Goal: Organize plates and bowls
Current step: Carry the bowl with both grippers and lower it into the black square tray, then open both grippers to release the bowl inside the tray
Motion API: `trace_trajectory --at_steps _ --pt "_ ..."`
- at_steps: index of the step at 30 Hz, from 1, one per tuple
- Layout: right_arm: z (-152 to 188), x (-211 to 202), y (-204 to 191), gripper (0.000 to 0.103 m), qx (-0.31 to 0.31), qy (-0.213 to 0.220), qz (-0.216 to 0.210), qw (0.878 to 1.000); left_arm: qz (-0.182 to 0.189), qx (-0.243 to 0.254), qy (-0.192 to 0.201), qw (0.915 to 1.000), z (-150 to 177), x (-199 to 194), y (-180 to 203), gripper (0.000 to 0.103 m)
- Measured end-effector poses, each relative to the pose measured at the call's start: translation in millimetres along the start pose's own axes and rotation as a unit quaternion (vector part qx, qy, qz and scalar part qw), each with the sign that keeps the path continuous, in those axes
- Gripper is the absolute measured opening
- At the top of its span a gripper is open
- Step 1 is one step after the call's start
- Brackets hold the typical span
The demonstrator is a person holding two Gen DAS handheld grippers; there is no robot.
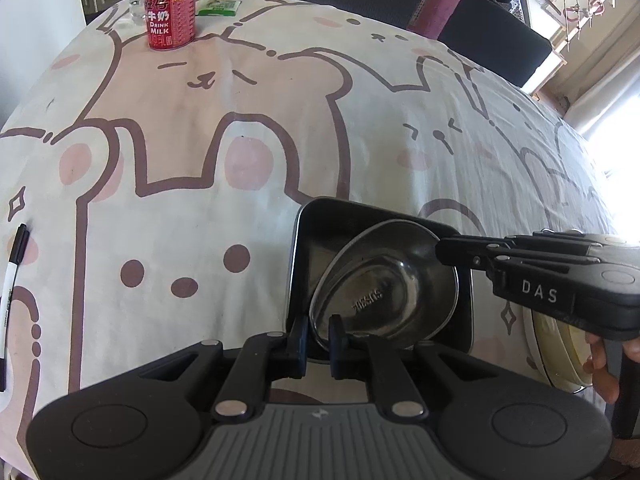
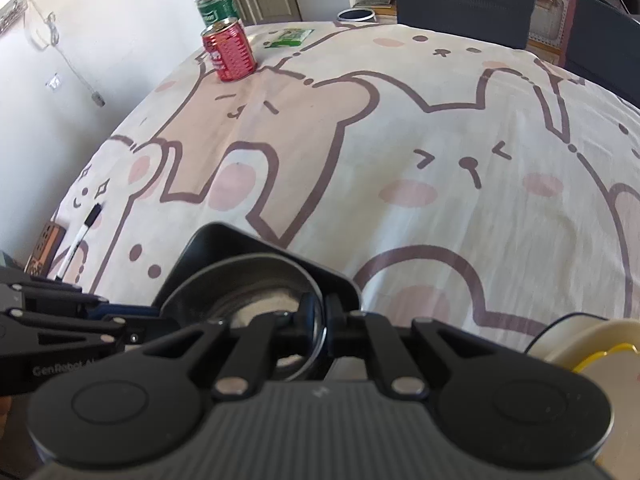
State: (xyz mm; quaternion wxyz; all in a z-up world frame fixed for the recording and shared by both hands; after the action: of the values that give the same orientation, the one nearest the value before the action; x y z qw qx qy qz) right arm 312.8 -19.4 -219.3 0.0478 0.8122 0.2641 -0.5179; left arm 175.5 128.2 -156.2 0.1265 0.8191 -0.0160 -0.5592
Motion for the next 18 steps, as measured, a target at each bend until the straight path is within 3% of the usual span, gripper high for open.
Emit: trace_trajectory --at_steps 8,18 --pt "1.4 3.1 0.7 0.011 0.0 -0.001 0.003 1.0 0.001 0.003 -0.004 1.0 -0.6 -0.9 0.7 0.013" --pt "0.8 -5.5 2.5 0.025 0.005 0.006 0.0 1.0 0.013 0.017 -0.001 0.9998 -2.3 -8.9 7.4 0.039"
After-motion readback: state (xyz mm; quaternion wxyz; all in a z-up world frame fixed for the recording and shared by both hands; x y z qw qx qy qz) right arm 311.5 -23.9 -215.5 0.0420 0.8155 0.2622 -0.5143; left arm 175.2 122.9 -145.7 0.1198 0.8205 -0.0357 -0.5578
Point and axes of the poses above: each gripper's, at about its wrist camera, not at the fingertips, and x roughly the way its jaws point, y to its right, z to its underside, the point moved 4 cm from there along x, roughly the way its jaws point
